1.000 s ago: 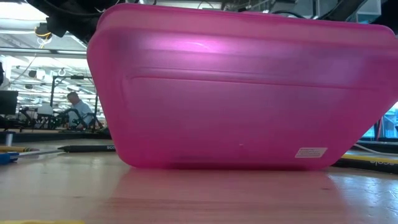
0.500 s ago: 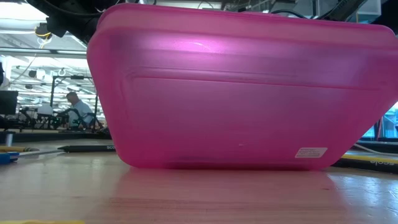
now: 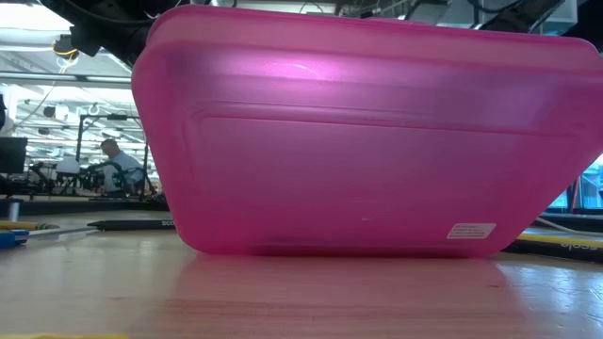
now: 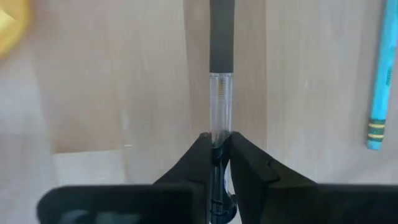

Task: Pick & place school supplies into a supply box
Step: Put the black and white pen into the red supply box

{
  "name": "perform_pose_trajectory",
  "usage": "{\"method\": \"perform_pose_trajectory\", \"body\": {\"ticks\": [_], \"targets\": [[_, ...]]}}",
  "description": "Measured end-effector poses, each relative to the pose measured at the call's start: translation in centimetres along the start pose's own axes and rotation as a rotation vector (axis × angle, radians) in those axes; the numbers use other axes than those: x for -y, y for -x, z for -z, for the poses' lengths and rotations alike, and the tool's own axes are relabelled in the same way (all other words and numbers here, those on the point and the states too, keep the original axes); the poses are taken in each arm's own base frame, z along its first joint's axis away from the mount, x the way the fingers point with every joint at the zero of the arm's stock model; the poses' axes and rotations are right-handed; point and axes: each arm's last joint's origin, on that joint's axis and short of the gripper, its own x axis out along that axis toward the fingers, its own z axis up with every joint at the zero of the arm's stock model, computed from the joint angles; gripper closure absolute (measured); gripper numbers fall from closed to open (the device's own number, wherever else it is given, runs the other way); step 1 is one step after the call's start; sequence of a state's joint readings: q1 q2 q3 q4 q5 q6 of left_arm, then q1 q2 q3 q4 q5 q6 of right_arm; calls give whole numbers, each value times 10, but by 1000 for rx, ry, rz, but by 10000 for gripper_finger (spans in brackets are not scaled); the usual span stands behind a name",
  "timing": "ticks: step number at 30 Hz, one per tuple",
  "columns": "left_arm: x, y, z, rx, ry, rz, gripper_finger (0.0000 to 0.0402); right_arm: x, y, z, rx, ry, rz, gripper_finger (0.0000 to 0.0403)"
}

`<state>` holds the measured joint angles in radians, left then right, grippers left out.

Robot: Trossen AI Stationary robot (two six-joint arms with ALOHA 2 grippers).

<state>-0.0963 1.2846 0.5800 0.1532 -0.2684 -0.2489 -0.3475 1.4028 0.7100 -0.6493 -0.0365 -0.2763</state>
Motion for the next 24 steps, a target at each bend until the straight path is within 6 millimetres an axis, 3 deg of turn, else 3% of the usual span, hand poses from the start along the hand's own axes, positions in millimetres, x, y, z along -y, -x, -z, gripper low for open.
{"method": "perform_pose_trajectory", "body": {"ticks": [7,14,24], "targets": [[0,0,0,0,0,0,327,-19,23,-11,227,-84,-242,350],[0,0,0,0,0,0,327,-43,43,-36,460,-171,-554,349],[0,0,0,0,0,0,327,-94,52,-50,540,-71,-670,348]]}}
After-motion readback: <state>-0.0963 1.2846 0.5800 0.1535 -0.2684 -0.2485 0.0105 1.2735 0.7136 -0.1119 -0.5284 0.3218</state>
